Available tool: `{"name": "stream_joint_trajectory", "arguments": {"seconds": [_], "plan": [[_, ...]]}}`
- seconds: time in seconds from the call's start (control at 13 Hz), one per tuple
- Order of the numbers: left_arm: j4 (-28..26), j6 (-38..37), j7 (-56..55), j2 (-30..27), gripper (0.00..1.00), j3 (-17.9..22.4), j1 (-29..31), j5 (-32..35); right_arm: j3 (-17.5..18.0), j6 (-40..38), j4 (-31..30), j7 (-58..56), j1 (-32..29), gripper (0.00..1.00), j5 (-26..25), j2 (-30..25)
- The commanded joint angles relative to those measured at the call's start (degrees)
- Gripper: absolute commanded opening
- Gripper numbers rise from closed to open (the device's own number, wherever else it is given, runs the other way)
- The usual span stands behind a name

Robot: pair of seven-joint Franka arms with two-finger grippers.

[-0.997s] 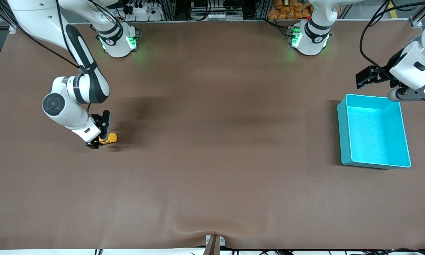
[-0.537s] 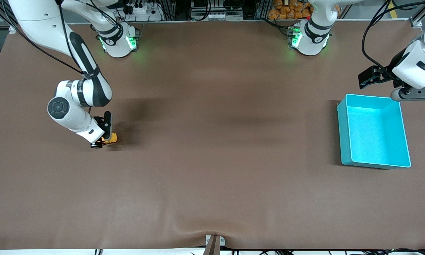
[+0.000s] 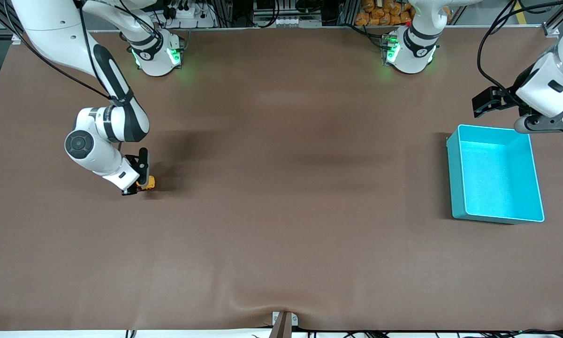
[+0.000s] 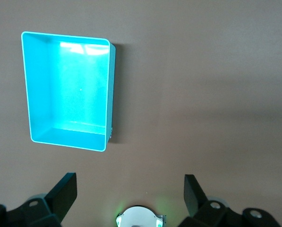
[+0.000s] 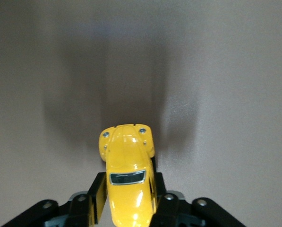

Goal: Wind and store yellow beetle car
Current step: 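Drag the held car backward along the table with the right gripper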

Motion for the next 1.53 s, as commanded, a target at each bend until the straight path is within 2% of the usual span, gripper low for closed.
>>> {"name": "stream_joint_trajectory", "arguments": {"seconds": [0.0, 0.23, 0.92, 1.46], "plan": [[0.7, -0.15, 1.25, 0.11, 1.0, -0.44, 0.03, 0.59, 0.24, 0.01, 0.66, -0.68, -0.79, 0.41, -0.7, 1.03], [0.7, -0.15, 1.34, 0.2, 1.0, -0.53, -0.06, -1.51, 0.24, 0.01, 0.92, -0.77, -1.66, 0.4, -0.7, 1.64], [0.79, 0.55, 0.55, 0.37, 1.0, -0.44, 0.29, -1.52, 0.24, 0.01, 1.54, -1.12, -4.3, 0.39, -0.61, 2.88], [0.79, 1.43, 1.25, 0.37, 1.0, -0.18, 0.46, -1.08, 0.24, 0.89, 2.68, -7.35, -7.73, 0.39, -0.61, 4.02]]}}
